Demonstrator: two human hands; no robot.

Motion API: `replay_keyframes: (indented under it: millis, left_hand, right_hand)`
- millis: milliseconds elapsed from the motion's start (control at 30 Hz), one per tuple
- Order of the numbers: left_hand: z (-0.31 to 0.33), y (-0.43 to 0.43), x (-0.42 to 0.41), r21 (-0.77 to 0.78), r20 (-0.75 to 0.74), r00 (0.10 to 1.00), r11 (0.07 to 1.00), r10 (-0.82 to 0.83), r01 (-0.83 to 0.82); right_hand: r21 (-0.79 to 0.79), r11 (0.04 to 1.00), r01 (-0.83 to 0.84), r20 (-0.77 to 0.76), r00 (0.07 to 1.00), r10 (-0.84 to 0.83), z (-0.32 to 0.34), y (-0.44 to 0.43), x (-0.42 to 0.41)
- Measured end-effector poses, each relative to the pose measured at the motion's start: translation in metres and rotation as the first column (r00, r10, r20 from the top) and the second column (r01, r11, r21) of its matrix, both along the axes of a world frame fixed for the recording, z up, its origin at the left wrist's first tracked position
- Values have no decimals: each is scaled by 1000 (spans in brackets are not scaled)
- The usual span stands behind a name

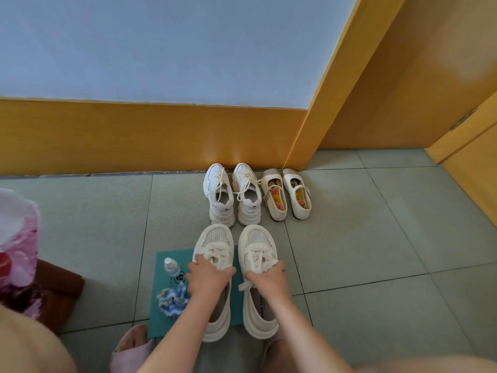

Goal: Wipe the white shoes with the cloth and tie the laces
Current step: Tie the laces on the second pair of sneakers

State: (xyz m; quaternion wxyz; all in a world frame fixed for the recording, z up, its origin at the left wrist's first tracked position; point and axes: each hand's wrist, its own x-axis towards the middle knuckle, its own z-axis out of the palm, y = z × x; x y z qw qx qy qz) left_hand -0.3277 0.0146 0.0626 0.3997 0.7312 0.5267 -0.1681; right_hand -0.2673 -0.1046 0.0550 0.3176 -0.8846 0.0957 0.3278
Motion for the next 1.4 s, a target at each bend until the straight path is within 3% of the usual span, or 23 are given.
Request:
replay_keyframes:
  millis: [233, 533, 1067, 1400]
  left_hand:
    - [-6, -4, 6, 32, -82, 996, 999, -29, 32]
    - [-11, 0, 5, 13, -122, 992, 1000, -6, 8]
    - [-15, 3, -13, 132, 5, 996, 988, -86, 84]
    - [36, 31, 18, 156, 205, 977, 988, -55, 23]
  right_hand:
    - [-160, 986, -39, 40, 998, 46, -10, 9, -2]
    - [-204, 977, -58, 53, 996, 70, -9, 9, -1]
    - [-61, 998, 31, 246, 969, -15, -3, -6, -12]
    - [76, 995, 72, 358, 929, -95, 36, 10, 19]
